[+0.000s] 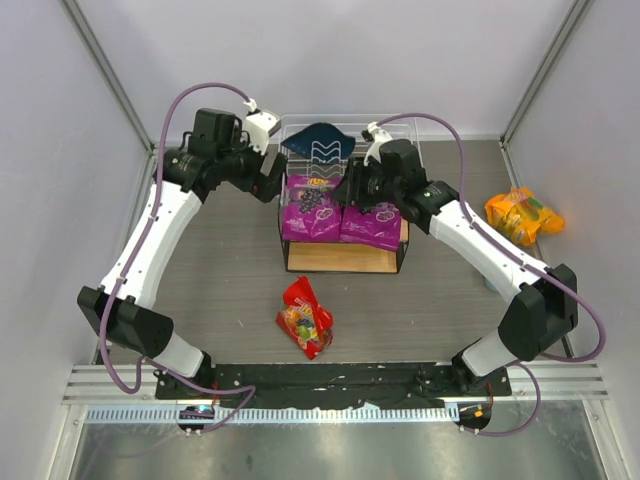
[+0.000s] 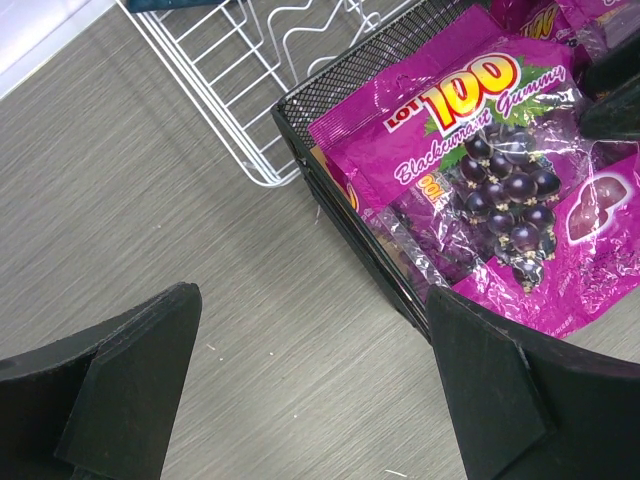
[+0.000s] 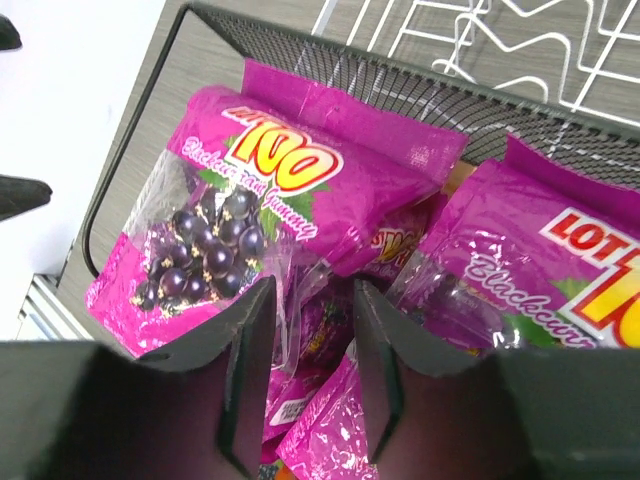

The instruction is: Place and organize the candy bags onto the shelf

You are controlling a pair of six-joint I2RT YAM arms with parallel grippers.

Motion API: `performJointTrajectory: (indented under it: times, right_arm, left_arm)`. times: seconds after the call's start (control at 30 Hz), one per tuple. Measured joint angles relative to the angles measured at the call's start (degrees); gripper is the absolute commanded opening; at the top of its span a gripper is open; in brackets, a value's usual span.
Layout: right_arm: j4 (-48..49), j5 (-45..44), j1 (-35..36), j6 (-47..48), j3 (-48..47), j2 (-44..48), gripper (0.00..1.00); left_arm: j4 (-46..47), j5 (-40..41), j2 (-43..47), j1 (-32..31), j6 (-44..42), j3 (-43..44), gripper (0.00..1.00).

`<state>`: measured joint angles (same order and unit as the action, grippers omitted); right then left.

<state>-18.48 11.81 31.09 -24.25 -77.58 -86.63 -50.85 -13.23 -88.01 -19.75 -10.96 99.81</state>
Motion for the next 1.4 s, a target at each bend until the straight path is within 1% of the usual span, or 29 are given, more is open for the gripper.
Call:
performJointTrajectory:
  times: [0.07,0.23,0.33,0.47,0.67,0.8,1.07,1.27,1.4]
  right_arm:
    - [0.2,-0.2,-0.4,0.2,-0.3,0.0,0.49]
    - [-0.1,-2.0,-0.6,0.4,-0.7,1.7,0.50]
    - [-1.4,-4.8,-0.6,0.3,-0.7,4.3,0.50]
    - [-4.5,-11.0,-0.6,0.1,-1.1,6.7,0.50]
    - [-10.7,-19.1,-0.6,-0.7,-1.6,5.6,0.52]
    - [-12.9,-22.0,-0.7,-0.8,-1.7,3.2,0.55]
    - [-11.8,-22.7,-0.7,2.0,-3.0,1.2,0.56]
    - [-9.0,-20.4,-0.9,6.1,-2.1,1.2,0.55]
    - [-7.2,-18.6,-0.9,8.0,-0.9,2.2,0.58]
  left_arm:
    - [0.0,0.0,0.0,0.0,0.0,0.0,1.00]
    - [0.0,0.0,0.0,0.0,0.0,0.0,1.00]
    - [0.0,0.0,0.0,0.0,0.0,0.0,1.00]
    - [0.0,0.0,0.0,0.0,0.0,0.0,1.00]
    - [0.0,-0.1,0.0,0.0,0.0,0.0,1.00]
    - [0.0,-0.1,0.0,0.0,0.0,0.0,1.00]
    - [0.0,-0.3,0.0,0.0,0.0,0.0,1.00]
    - [0.0,-0.3,0.0,0.0,0.0,0.0,0.99]
    - [0.0,-0.3,0.0,0.0,0.0,0.0,1.00]
